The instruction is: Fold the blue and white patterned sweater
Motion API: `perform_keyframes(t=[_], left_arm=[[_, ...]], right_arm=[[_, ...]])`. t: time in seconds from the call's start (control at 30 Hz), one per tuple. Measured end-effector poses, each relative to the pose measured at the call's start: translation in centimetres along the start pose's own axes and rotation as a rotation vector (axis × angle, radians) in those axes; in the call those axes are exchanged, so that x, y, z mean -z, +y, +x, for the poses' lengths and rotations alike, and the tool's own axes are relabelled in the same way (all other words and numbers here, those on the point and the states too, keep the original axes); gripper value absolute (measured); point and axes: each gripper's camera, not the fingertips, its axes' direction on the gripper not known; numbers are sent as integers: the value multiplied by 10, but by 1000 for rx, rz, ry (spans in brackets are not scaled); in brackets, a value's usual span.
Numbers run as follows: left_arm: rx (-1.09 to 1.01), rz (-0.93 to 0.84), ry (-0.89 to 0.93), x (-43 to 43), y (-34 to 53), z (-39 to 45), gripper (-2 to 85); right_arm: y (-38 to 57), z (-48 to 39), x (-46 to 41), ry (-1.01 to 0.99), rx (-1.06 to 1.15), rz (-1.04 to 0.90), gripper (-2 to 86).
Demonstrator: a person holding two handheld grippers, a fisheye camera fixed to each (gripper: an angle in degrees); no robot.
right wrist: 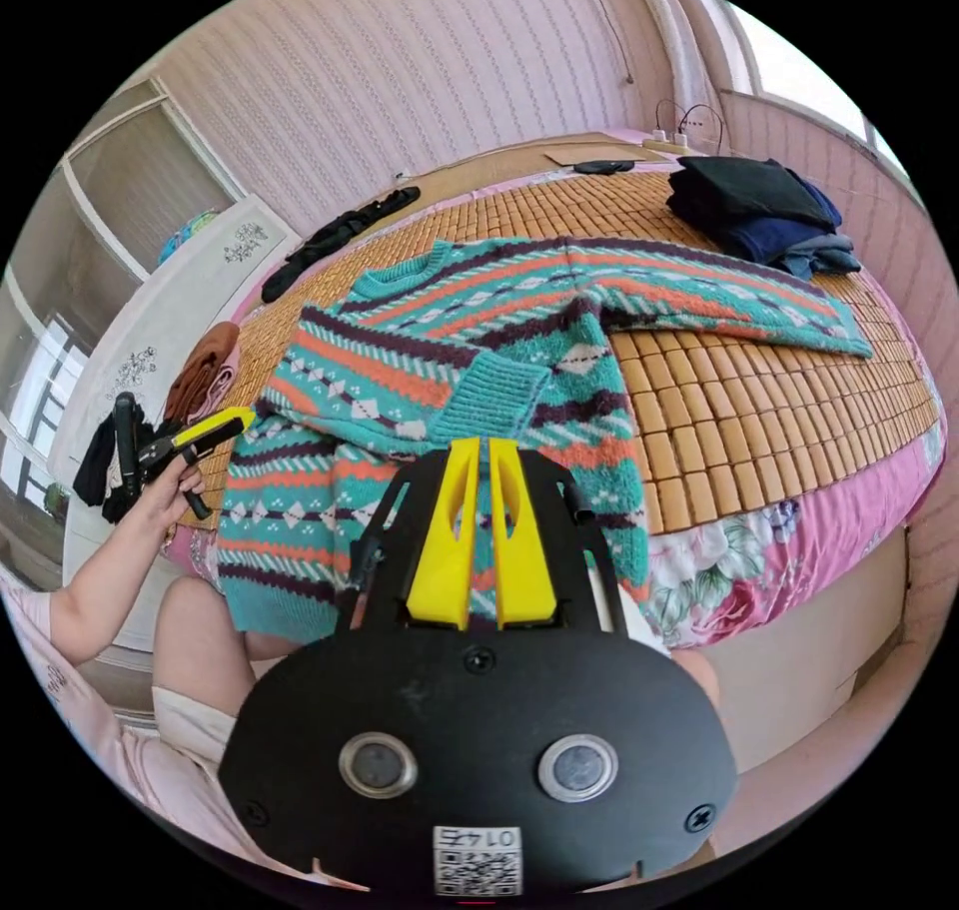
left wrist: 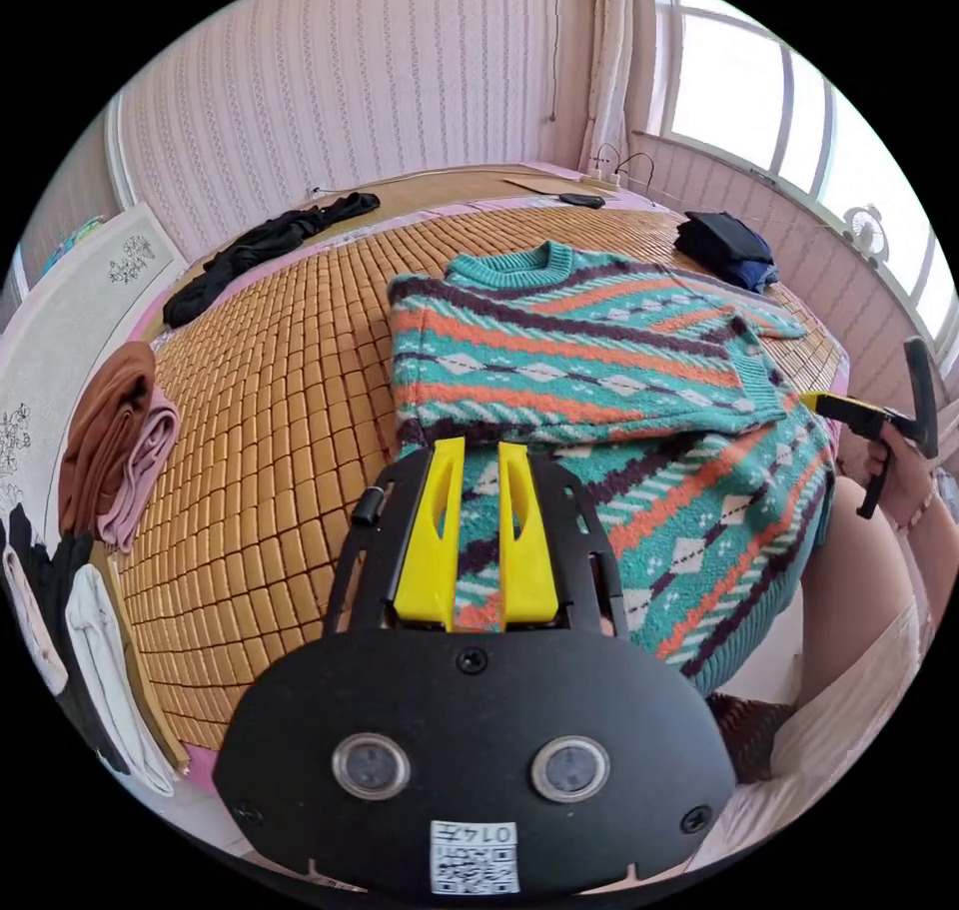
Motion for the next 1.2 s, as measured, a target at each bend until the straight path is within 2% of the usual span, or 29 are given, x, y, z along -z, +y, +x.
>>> perform_keyframes(t=[0.07,0.17,0.23,0.33,0.47,0.53,0.67,0.73,0.83,0.9,0.97,1.03,1.1,1.2], left_arm=[[2,-29,-50,-3,-11,-7,69],[5,-136,-66,-22,-17,-18,85],[-4,-105,-19,-19,-17,-19,85],[-28,-96,-28,-11,-21,-17,80],[-82,-121,-65,-7,-28,-11,79],[-96,-150,-90,-3,-35,-8,79],[-82,-202,-95,22,-44,-13,79],[-101,-140,-67,55,-44,-14,77],[-58,41,90,132,-47,-14,72],[-120,118,81,171,-57,1,72],[-190,130,15,179,-71,17,90],[-238,121,34,172,-91,32,108],[-214,104,183,154,-127,51,113],[-269,70,302,127,-174,93,115]], right_arm=[[-16,5,-11,45,-20,0,109],[-36,11,-42,-16,-47,-147,135],[-41,7,-39,49,-4,-113,125],[-53,3,-25,139,123,-125,57],[-68,28,-4,76,161,-131,36],[-70,50,9,35,95,-92,40],[-57,122,53,-29,-113,119,83],[-50,159,69,-52,-191,163,104],[-40,218,85,-139,-232,180,103],[-40,266,93,-167,-312,242,116],[-42,300,100,-196,-383,358,146],[-44,333,104,-250,-483,483,188],[-49,373,101,-302,-580,588,209],[-54,416,90,-425,-676,614,209]])
